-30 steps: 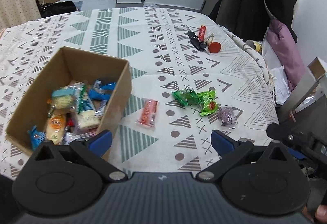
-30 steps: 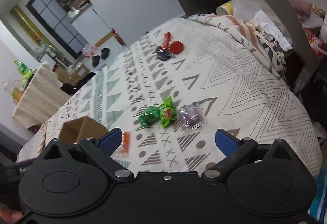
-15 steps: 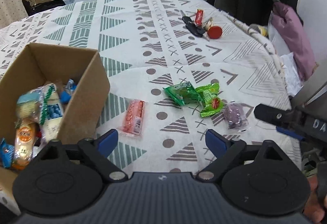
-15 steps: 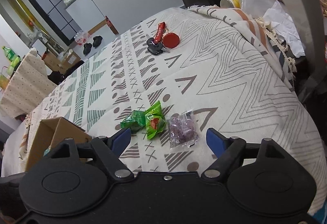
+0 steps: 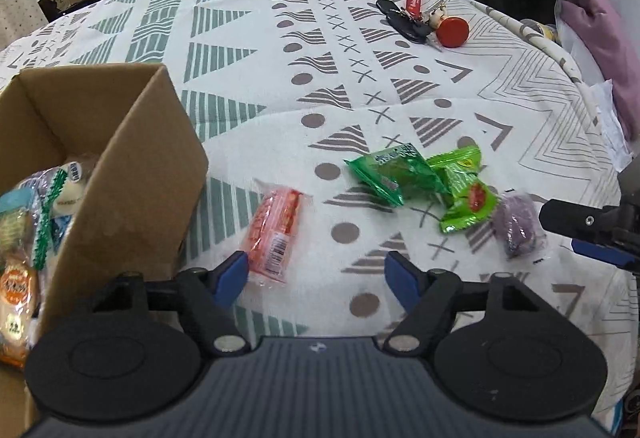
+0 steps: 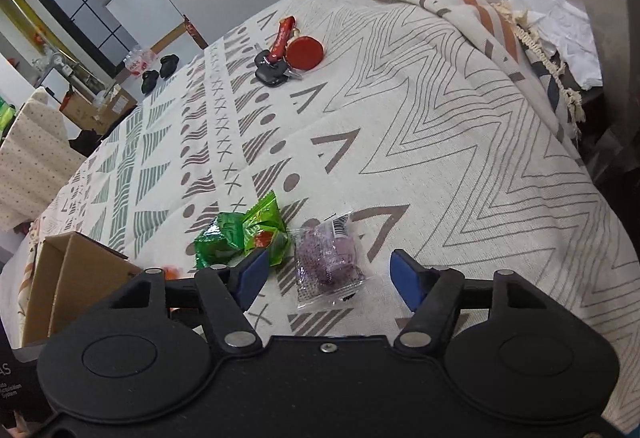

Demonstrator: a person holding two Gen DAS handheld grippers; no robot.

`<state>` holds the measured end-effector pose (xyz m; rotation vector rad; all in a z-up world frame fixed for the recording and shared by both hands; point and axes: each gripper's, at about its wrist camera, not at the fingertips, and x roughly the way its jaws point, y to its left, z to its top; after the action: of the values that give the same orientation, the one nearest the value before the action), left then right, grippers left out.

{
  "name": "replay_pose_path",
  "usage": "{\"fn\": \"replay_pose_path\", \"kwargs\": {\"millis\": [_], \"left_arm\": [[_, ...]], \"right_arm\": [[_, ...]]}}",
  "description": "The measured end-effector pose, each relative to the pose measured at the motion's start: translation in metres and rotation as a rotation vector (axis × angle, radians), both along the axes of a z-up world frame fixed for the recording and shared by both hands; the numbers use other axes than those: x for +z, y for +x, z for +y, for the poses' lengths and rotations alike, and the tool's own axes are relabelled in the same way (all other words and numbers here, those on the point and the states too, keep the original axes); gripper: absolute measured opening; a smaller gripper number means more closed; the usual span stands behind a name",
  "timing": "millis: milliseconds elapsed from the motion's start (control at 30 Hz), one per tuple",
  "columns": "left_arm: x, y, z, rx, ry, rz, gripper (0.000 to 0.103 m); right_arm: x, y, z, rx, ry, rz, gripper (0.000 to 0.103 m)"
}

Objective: Organize snacks
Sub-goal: 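Move both tools back over the green and purple candies, then grasp the orange stick pack with the left tool while the right tool grasps the purple candy pack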

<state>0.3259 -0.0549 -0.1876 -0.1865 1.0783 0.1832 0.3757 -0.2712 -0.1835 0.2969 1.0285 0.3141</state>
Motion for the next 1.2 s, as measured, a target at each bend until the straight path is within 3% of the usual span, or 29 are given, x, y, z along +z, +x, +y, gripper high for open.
{"fn": "replay_pose_path", "kwargs": {"millis": [167, 367, 567, 900, 1033, 1200], "left_arm": [[-0.006, 0.007, 0.006, 0.014, -0.001, 0.005, 0.063], [0.013, 0.008, 0.003, 0.003, 0.019, -0.041, 0.063], [0.004, 0.025, 0.005, -0.012, 0.056, -0.049, 0.063], [-0.01, 0.04, 0.007, -0.027, 0.084, -0.058, 0.063], [-0.012, 0.044, 0.013, -0.017, 0.079, -0.067, 0.05], [-0.01, 0.04, 0.016, -0.018, 0.063, -0.081, 0.045]], "right_arm": [[-0.009, 0.009, 0.007, 0.029, -0.015, -0.001, 0.066], [-0.017, 0.015, 0.011, 0.042, -0.032, 0.012, 0.063], [-0.021, 0.015, 0.011, 0.056, -0.042, 0.004, 0.059], [-0.023, 0.015, 0.009, 0.062, -0.032, 0.001, 0.037], [-0.022, 0.013, 0.008, 0.079, -0.028, -0.005, 0.032], [-0.022, 0.012, 0.002, 0.066, 0.005, 0.009, 0.031]]}}
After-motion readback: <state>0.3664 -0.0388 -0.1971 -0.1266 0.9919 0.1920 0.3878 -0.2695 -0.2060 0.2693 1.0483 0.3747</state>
